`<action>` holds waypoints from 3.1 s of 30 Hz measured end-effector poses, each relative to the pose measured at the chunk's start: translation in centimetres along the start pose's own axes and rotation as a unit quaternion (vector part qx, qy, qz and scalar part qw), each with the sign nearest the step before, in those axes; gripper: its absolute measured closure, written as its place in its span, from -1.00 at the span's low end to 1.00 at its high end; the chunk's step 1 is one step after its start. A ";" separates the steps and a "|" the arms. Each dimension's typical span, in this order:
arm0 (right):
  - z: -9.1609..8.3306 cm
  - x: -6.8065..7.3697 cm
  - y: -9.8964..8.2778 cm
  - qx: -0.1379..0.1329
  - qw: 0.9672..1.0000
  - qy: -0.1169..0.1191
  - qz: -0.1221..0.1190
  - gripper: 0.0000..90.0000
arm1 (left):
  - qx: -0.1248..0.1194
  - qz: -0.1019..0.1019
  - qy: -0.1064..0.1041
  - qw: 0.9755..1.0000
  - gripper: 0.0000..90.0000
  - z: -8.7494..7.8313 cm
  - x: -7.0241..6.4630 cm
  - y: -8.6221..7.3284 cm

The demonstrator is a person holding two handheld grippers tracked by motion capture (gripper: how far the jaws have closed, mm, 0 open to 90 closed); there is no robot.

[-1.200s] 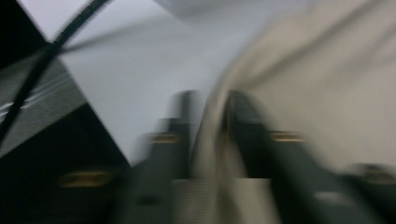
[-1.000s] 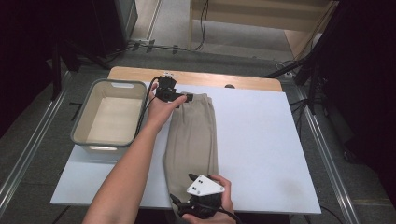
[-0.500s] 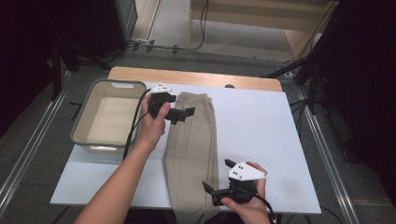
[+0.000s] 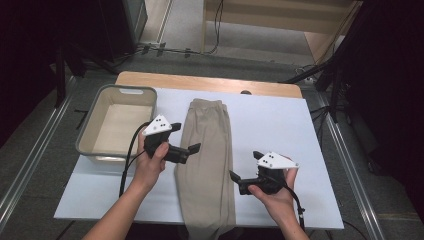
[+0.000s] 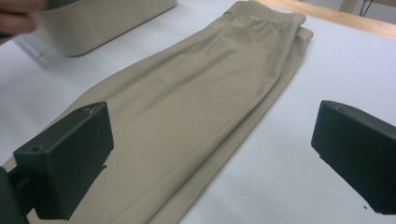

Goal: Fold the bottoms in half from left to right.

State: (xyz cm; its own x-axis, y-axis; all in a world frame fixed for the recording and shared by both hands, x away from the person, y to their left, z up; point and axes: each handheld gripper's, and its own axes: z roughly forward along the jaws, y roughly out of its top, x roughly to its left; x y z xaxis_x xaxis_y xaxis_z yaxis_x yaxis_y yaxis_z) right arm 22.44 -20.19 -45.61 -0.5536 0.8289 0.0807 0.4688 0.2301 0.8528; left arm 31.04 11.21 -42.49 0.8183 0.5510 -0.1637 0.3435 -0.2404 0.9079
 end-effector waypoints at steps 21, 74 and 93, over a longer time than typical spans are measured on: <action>8.8 -4.6 5.5 0.009 1.000 -0.016 0.024 -0.91 | 0.012 -0.016 0.009 1.000 -1.00 -7.6 -1.2 -9.4; 21.8 -12.9 9.1 0.102 0.984 -0.118 0.082 0.77 | 0.044 -0.017 0.023 0.999 -1.00 -6.7 0.1 -11.3; 11.9 -8.1 6.6 0.035 0.995 -0.033 0.083 0.09 | 0.049 -0.003 0.036 0.998 -1.00 -6.7 -0.5 -11.3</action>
State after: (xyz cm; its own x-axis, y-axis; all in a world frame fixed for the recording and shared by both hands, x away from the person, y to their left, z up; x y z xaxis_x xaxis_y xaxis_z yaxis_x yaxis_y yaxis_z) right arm 38.24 -19.32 -46.80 -0.4196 0.8893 0.1820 0.5982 0.1202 0.7923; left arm 23.67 18.97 -50.08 0.7818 0.6081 -0.1379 0.3950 -0.3120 0.8641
